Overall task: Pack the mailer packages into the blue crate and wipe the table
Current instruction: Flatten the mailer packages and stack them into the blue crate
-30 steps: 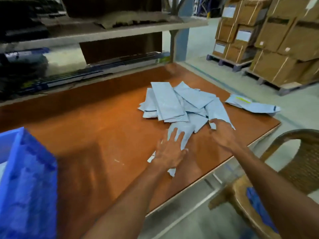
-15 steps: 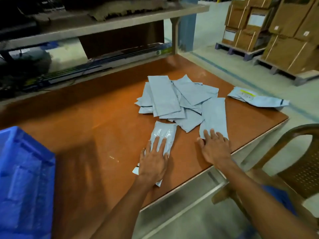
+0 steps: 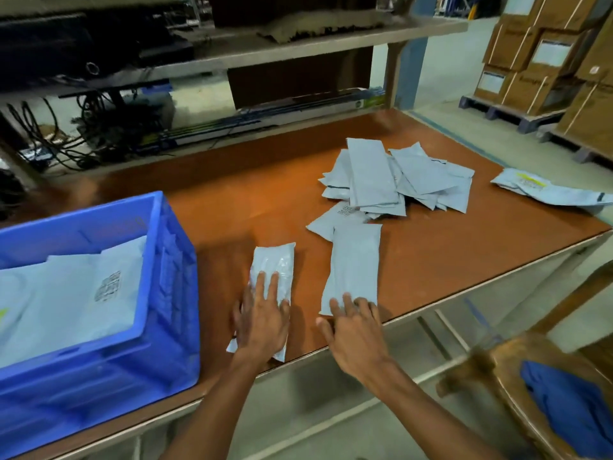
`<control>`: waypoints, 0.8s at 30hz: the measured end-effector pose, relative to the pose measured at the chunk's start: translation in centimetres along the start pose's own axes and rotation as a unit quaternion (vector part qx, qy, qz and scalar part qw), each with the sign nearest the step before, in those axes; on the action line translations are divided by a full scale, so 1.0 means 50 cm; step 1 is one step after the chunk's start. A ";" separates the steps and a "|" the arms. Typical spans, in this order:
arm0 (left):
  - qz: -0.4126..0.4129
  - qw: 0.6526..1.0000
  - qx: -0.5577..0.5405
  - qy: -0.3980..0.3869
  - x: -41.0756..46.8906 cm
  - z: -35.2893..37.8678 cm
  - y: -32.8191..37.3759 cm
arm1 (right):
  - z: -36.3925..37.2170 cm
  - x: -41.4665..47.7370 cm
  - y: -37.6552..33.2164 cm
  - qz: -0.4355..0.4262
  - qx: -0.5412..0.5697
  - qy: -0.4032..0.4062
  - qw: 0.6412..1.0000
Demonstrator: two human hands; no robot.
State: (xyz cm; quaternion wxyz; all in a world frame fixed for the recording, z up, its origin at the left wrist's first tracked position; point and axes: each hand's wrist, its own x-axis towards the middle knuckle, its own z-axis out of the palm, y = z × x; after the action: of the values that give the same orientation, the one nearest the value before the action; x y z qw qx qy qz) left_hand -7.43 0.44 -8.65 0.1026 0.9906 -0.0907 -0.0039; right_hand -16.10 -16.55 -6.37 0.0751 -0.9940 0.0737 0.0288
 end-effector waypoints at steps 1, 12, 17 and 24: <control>-0.009 1.000 -0.006 -0.001 -0.005 -0.007 -0.014 | -0.003 -0.004 -0.009 -0.014 -0.001 0.010 1.000; 0.032 0.999 -0.005 -0.028 0.040 -0.023 -0.040 | -0.026 0.211 0.034 0.057 0.058 -0.025 0.996; 0.031 0.999 0.022 0.004 0.034 0.003 -0.015 | 0.043 0.197 0.016 -0.015 0.017 0.021 1.000; 0.021 0.999 0.027 0.008 0.045 0.013 -0.019 | 0.044 0.205 0.036 -0.046 0.009 0.003 0.999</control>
State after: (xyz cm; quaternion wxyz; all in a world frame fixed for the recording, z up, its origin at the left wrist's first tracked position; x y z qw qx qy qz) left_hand -5.08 0.80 -9.46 0.0763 0.9909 -0.1109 0.0082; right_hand -6.36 -19.40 -9.52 0.0847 -0.9958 0.0284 0.0216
